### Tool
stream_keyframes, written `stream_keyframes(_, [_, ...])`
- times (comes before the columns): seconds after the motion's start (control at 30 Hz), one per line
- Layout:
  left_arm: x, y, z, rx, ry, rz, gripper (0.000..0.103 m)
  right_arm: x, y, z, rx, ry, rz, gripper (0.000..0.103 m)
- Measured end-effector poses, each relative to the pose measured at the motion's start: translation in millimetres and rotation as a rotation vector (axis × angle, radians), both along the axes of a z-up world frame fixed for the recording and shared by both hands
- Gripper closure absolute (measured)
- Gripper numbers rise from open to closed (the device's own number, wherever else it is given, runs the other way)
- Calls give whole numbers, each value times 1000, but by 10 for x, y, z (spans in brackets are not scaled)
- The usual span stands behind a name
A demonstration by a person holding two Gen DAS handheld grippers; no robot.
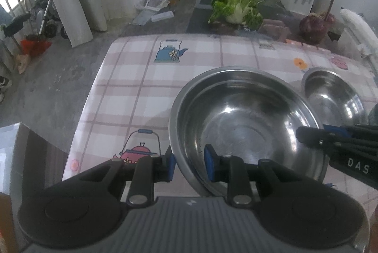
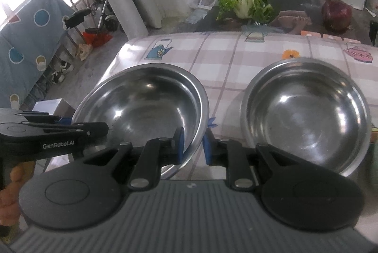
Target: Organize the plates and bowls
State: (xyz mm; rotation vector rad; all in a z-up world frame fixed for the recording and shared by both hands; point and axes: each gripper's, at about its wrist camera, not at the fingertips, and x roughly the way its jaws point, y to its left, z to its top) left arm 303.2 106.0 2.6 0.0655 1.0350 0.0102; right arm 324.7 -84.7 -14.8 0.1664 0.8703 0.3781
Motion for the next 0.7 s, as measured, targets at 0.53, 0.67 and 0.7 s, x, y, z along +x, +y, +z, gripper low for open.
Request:
stream_keyframes(0.53, [54,-710,263,-2,-54,-99,76,-182,-693,346,-5,-54,-91,86])
stream_keyframes(0.67, [150,-995,237,-12,-49,-129,76,-175,-958,363,-13,-54,-119,86])
stream_keyframes(0.7, [169,-1054,231,-16,-48,-135,76,-166,-1035,364,-15,-52,-128,86])
